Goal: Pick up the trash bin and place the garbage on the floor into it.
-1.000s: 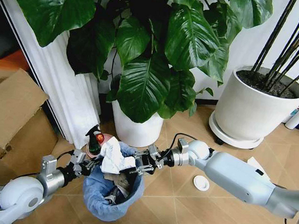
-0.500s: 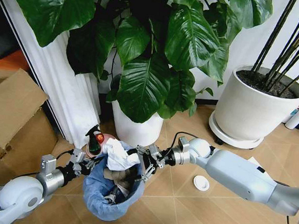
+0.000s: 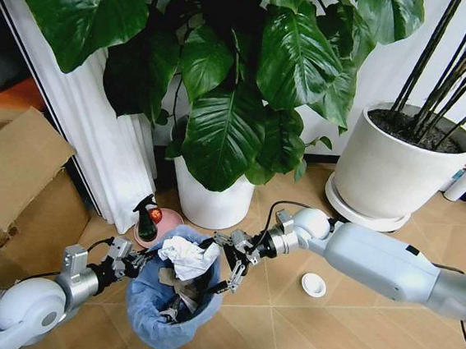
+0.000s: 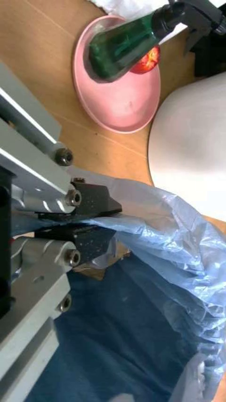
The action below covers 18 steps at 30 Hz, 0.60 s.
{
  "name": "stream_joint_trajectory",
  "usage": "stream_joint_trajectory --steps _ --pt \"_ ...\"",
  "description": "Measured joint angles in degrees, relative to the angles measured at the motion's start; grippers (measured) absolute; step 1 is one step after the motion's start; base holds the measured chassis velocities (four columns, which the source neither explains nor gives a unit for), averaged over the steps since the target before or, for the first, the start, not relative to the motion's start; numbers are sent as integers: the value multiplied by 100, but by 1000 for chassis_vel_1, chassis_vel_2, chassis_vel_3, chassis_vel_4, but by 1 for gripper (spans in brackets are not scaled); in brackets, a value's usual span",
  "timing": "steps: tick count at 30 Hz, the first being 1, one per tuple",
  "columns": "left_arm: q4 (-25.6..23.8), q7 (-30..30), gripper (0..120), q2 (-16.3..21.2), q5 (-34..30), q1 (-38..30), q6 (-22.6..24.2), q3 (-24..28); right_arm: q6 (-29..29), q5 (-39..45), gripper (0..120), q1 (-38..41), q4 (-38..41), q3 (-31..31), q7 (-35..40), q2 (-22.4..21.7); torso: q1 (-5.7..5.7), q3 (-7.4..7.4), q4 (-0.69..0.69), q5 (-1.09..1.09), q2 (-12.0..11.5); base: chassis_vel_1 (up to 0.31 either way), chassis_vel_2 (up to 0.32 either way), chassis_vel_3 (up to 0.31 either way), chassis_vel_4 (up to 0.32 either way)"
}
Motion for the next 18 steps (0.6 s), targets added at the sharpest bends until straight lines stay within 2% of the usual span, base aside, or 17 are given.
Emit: stream_joint_trajectory --steps 3,10,14,18 --pt "0 -1 0 0 -1 -15 0 0 -12 -110 100 169 -4 -144 -173 32 0 0 -2 -1 0 0 0 0 0" --pt "-1 -1 0 -62 21 -6 2 13 106 -1286 100 622 -158 -152 -788 225 0 0 0 -2 0 0 0 0 0" --pt "0 -1 0 -86 26 -12 2 13 180 -1722 100 691 -186 10 -756 295 0 0 -1 -1 0 0 0 0 0" --pt "3 -7 0 -94 26 -21 4 23 243 -1970 100 671 -193 139 -398 345 0 0 -1 -1 0 0 0 0 0"
